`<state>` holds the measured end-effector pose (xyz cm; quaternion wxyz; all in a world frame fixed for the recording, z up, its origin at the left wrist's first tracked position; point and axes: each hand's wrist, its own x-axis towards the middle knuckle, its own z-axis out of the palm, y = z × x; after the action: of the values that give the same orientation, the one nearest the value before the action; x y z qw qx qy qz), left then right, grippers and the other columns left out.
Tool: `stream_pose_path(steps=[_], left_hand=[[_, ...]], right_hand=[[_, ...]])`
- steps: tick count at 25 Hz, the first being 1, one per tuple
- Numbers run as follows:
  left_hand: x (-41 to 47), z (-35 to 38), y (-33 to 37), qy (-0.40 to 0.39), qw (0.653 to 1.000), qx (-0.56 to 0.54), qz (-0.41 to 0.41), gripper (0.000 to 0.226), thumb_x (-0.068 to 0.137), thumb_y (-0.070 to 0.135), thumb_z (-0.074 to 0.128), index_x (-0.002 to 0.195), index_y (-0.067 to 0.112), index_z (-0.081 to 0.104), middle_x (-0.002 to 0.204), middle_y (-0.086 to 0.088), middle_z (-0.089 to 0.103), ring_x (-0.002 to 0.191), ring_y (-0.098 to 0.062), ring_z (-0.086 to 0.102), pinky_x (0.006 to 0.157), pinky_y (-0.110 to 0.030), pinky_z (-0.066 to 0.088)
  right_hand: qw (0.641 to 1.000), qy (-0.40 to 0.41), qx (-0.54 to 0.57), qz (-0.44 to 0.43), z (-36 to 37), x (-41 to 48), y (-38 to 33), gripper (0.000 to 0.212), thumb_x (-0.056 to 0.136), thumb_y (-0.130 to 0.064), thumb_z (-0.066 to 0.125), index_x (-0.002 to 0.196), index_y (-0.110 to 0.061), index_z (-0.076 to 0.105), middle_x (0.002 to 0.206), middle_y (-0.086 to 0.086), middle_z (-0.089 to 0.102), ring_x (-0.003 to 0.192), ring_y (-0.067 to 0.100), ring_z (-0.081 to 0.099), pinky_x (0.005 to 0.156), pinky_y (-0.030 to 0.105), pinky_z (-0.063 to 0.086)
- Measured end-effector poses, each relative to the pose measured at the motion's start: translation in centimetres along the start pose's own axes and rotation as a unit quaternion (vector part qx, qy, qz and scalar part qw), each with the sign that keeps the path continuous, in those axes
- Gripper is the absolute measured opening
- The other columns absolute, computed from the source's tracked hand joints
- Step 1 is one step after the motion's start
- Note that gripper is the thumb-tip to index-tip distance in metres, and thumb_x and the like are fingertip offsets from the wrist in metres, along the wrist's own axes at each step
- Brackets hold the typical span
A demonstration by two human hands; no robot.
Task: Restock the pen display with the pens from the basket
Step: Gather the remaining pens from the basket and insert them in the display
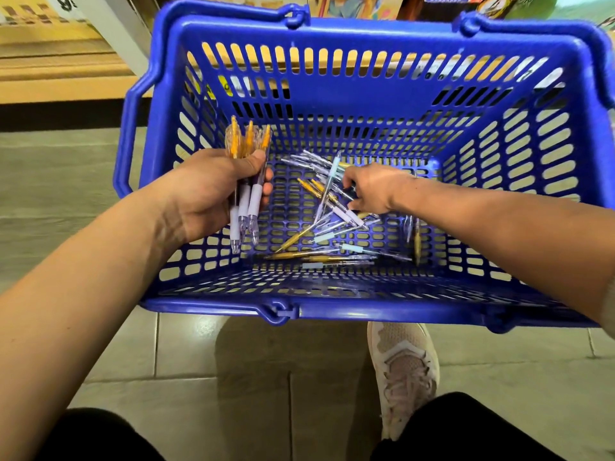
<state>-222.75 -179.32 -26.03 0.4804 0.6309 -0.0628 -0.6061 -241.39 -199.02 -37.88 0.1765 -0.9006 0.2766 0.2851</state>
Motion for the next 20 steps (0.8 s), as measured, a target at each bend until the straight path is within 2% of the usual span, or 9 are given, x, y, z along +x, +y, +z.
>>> stream_pose_path(steps=[2,5,7,9,10,11,14,17,20], left_hand=[[0.2,-0.1,-0.1,0.0,1.0,0.002,0.001,0.012,0.102,0.022,0.058,0.098,0.012,0.064,0.081,-0.001,0.066,0.067,-0.013,0.065,0.064,-0.029,0.058],[0.5,-0.3,-0.1,-0.003,1.0,-0.003,0.002,0.012,0.101,0.022,0.059,0.099,0.011,0.064,0.081,-0.002,0.067,0.067,-0.013,0.065,0.063,-0.03,0.058],[0.5,-0.4,-0.2,-0.004,1.0,-0.004,0.001,0.011,0.101,0.022,0.06,0.1,0.011,0.064,0.081,-0.002,0.067,0.068,-0.014,0.066,0.063,-0.03,0.058],[0.4,-0.4,-0.2,-0.006,1.0,-0.005,-0.001,0.013,0.1,0.022,0.061,0.103,0.01,0.064,0.082,-0.003,0.067,0.068,-0.014,0.066,0.064,-0.031,0.058],[0.4,-0.4,-0.2,-0.006,1.0,-0.007,-0.002,0.013,0.1,0.022,0.061,0.104,0.01,0.064,0.082,-0.003,0.067,0.068,-0.014,0.066,0.064,-0.03,0.058],[0.3,-0.4,-0.2,-0.006,1.0,-0.01,-0.002,0.014,0.1,0.022,0.061,0.104,0.009,0.064,0.082,-0.003,0.067,0.069,-0.014,0.066,0.064,-0.03,0.058],[0.0,-0.1,0.0,-0.005,1.0,-0.024,-0.003,0.013,0.1,0.021,0.06,0.104,0.008,0.063,0.083,-0.003,0.067,0.071,-0.015,0.068,0.065,-0.03,0.059],[-0.3,0.1,0.1,0.005,0.999,-0.045,0.002,0.01,0.098,0.017,0.061,0.104,0.01,0.065,0.084,-0.004,0.07,0.077,-0.017,0.072,0.067,-0.032,0.06],[-0.5,0.2,0.3,-0.006,0.998,-0.058,0.001,0.01,0.095,0.017,0.064,0.104,0.013,0.067,0.088,-0.003,0.073,0.081,-0.018,0.073,0.069,-0.031,0.061]], right_hand=[[1.0,-0.016,0.001,-0.002,-0.1,0.0,0.5,0.057,0.082,-0.041,0.08,0.125,-0.024,0.048,0.106,-0.002,0.06,0.092,0.024,0.062,0.081,0.039,0.056],[0.999,-0.037,-0.008,0.002,-0.2,-0.1,0.6,0.067,0.075,-0.049,0.084,0.125,-0.026,0.046,0.113,-0.003,0.051,0.098,0.025,0.056,0.081,0.034,0.049],[1.0,-0.021,0.002,-0.001,0.0,-0.1,0.3,0.05,0.083,-0.041,0.079,0.12,-0.023,0.051,0.114,-0.001,0.055,0.096,0.023,0.057,0.079,0.033,0.048],[1.0,-0.007,0.022,-0.007,0.1,-0.1,-0.4,0.02,0.092,-0.028,0.064,0.111,-0.023,0.061,0.114,-0.001,0.063,0.096,0.02,0.06,0.084,0.033,0.054],[0.999,-0.014,0.031,-0.008,0.1,-0.2,-0.8,0.016,0.095,-0.026,0.058,0.109,-0.024,0.066,0.113,-0.002,0.067,0.098,0.019,0.062,0.088,0.033,0.055],[0.999,-0.022,0.036,-0.008,0.1,-0.3,-1.1,0.02,0.098,-0.027,0.054,0.11,-0.025,0.07,0.113,-0.003,0.07,0.099,0.017,0.064,0.09,0.03,0.054],[0.999,-0.034,0.025,-0.016,0.4,-0.6,-2.0,0.028,0.1,-0.039,0.055,0.115,-0.024,0.073,0.109,-0.003,0.073,0.093,0.016,0.063,0.083,0.024,0.048],[0.999,-0.037,0.015,-0.005,1.0,-0.5,-2.8,0.037,0.097,-0.048,0.059,0.112,-0.018,0.073,0.103,0.001,0.072,0.093,0.019,0.065,0.081,0.027,0.051],[0.997,-0.076,0.02,0.014,0.6,-0.2,-3.0,0.038,0.097,-0.05,0.059,0.111,-0.017,0.072,0.107,0.002,0.07,0.098,0.02,0.065,0.084,0.03,0.054]])
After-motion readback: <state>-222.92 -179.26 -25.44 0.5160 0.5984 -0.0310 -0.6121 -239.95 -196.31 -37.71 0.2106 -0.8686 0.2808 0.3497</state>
